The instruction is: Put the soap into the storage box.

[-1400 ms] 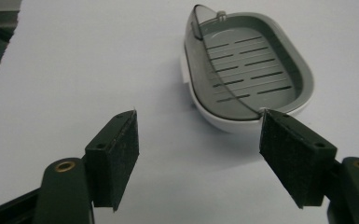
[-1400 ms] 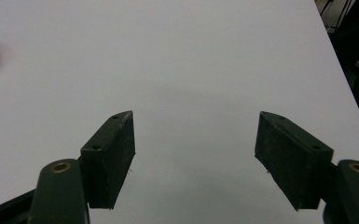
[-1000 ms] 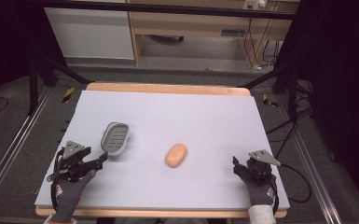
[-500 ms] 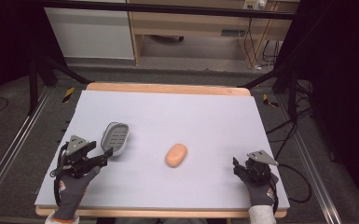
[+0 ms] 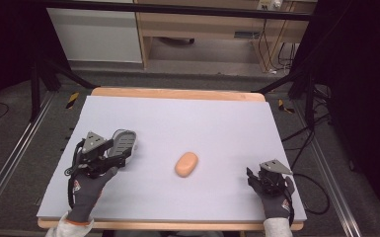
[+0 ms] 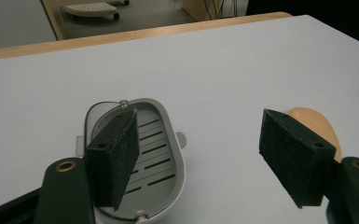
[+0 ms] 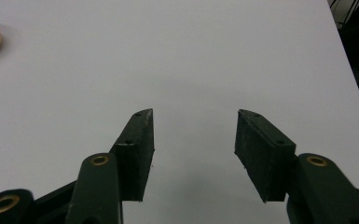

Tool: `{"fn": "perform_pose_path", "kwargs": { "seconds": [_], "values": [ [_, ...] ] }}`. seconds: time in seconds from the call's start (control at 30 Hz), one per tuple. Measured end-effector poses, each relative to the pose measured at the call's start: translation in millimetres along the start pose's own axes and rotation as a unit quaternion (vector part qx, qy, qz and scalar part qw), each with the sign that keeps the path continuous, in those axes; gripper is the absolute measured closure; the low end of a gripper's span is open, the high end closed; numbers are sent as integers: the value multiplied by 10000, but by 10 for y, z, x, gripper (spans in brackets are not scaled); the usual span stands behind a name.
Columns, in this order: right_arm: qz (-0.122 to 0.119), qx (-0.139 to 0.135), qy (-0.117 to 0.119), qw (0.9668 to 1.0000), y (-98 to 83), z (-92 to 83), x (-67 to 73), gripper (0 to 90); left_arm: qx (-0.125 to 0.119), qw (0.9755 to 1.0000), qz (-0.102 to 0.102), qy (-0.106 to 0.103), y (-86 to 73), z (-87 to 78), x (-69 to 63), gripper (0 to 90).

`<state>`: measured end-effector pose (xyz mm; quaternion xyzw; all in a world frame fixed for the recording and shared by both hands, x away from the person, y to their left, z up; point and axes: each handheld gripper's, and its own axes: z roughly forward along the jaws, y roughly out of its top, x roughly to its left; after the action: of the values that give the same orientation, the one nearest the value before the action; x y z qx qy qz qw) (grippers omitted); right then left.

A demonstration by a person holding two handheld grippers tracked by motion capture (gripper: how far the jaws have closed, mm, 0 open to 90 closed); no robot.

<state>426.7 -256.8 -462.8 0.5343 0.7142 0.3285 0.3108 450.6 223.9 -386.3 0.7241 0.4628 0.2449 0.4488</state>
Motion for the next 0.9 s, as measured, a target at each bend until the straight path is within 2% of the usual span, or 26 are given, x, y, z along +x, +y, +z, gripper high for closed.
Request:
{"fn": "perform_pose_path", "kwargs": {
  "seconds": [0.37, 0.4, 0.57, 0.63, 0.77, 0.9],
  "values": [
    [-106, -74, -72, 9999, -7, 5, 39, 402, 110, 9994, 156, -279, 88, 234, -245, 280],
    [-85, -79, -60, 9999, -7, 2, 40, 397, 151, 9992, 181, -336, 93, 288, -295, 280],
    [-31, -128, -49, 9999, -5, -5, 31, 393, 194, 9987, 205, -433, 108, 381, -385, 279],
    [50, -139, 31, 9999, -6, -2, 27, 392, 187, 9984, 199, -487, 139, 437, -439, 278],
    [-23, -106, 17, 9999, -2, -2, 44, 388, 173, 9981, 199, -559, 118, 479, -499, 278],
    [-39, -189, 18, 9998, -4, -28, 49, 397, 311, 9973, 276, -598, 88, 578, -565, 278]
  ]
}}
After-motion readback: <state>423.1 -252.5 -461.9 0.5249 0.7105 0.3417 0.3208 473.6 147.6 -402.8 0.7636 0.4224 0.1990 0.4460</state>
